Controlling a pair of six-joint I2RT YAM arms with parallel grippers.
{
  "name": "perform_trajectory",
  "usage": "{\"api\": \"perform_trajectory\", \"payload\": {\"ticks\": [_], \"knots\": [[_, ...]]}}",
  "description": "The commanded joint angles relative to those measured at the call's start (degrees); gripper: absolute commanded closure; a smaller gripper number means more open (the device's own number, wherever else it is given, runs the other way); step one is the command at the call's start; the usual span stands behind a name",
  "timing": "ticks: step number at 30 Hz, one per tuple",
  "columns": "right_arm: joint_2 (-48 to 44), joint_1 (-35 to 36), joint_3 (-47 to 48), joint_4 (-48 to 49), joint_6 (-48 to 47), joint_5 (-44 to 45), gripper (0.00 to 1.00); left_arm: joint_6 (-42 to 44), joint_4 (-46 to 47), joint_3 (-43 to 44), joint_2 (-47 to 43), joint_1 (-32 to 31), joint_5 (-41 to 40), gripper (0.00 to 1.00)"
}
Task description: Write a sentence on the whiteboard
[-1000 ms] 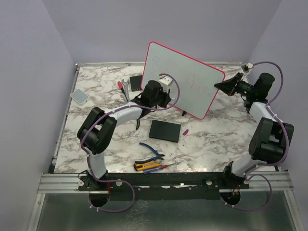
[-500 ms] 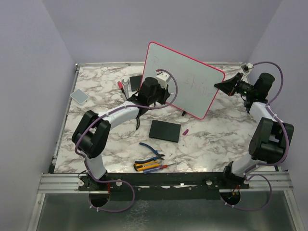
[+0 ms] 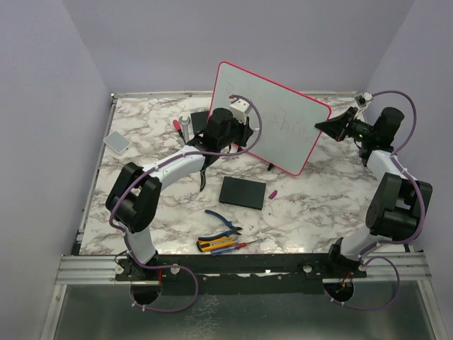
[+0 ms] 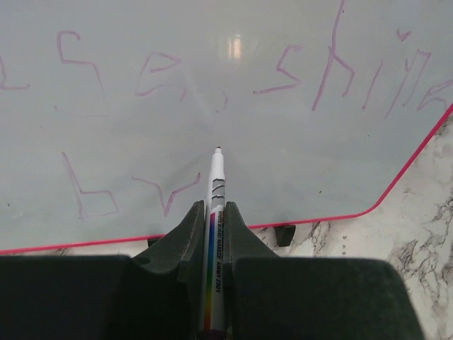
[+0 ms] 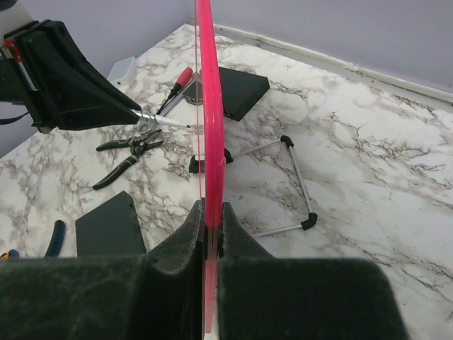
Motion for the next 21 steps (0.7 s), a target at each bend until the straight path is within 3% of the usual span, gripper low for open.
{"api": "perform_trajectory", "payload": {"ticks": [1, 21], "knots": [[1.2, 1.3, -0.6, -3.9, -3.5, 0.3, 1.0, -0.6, 1.0, 2.0, 1.8, -0.4, 0.9, 1.0], [1.4, 1.4, -0.6, -3.9, -3.6, 0.4, 0.99, 0.2, 1.0, 2.8, 4.5, -0.5, 0.6, 1.0]]}}
